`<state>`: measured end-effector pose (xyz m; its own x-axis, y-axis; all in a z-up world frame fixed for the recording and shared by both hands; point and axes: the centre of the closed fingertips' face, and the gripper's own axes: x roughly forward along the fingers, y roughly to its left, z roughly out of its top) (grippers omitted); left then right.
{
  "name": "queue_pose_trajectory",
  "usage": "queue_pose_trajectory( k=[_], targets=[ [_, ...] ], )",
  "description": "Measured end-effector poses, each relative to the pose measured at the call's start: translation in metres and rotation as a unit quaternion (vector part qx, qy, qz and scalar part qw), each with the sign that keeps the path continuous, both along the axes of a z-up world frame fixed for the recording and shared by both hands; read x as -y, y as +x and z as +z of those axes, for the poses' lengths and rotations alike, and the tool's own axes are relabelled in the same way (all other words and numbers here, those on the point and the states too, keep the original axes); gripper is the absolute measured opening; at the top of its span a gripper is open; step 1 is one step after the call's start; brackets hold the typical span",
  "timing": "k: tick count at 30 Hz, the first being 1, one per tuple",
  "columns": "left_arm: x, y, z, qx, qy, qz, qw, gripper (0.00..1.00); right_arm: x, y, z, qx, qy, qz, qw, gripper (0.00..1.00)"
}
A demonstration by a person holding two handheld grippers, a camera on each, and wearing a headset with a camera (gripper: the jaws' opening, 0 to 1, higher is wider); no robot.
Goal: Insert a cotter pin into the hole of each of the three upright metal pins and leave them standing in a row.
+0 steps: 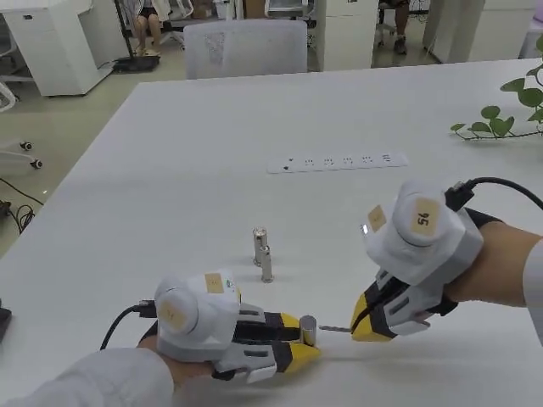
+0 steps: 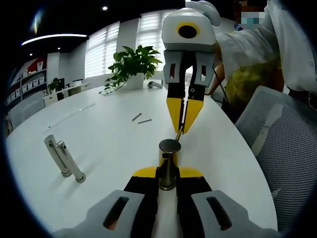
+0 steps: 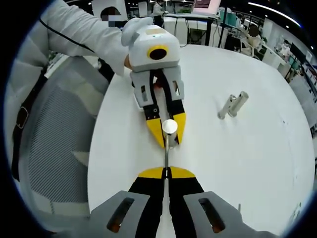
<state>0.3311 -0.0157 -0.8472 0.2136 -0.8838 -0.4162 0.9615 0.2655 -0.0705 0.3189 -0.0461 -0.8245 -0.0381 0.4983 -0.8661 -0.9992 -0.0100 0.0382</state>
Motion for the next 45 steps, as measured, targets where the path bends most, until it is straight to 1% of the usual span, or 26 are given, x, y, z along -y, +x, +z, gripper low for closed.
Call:
queue_pose_trajectory(
  k=[15,25,28,32,34,39,43,45],
  targets=[
    [-0.0002,0.0004,-0.0003,0.005,0.006,-0.005,1.0000,0.11,-0.0026,0.0010,-0.0001,0.001,-0.002,0.003,1.0000,0.03],
    [-0.0006,-0.0001,0.0000,0.004,0.006,-0.006,1.0000,0.11,-0.0033,0.0022,-0.0007,0.010,-0.014,0.012,0.9998,0.03],
    [-0.0005,-0.0002,0.0000,0.004,0.006,-0.005,1.0000,0.11,-0.0049,0.0026,0.0003,0.009,-0.012,0.010,0.9998,0.03],
    [-0.0006,-0.0003,-0.0001,0.003,0.006,-0.004,1.0000,0.11,-0.0052,0.0029,0.0002,0.011,-0.016,0.011,0.9997,0.03],
    [-0.0006,-0.0003,-0.0001,0.003,0.007,-0.003,1.0000,0.11,-0.0075,0.0024,0.0019,0.007,-0.011,0.008,0.9999,0.03],
    [-0.0007,-0.0002,0.0000,0.002,0.007,0.001,1.0000,0.11,-0.0073,0.0025,0.0004,0.009,-0.019,0.010,0.9997,0.03],
    [-0.0007,-0.0003,0.0000,0.002,0.008,0.002,1.0000,0.11,-0.0077,0.0020,0.0018,0.002,-0.022,-0.002,0.9997,0.03],
    [-0.0009,-0.0003,0.0000,0.001,0.007,0.002,1.0000,0.11,-0.0081,0.0020,0.0017,0.009,-0.030,0.005,0.9995,0.03]
  ],
)
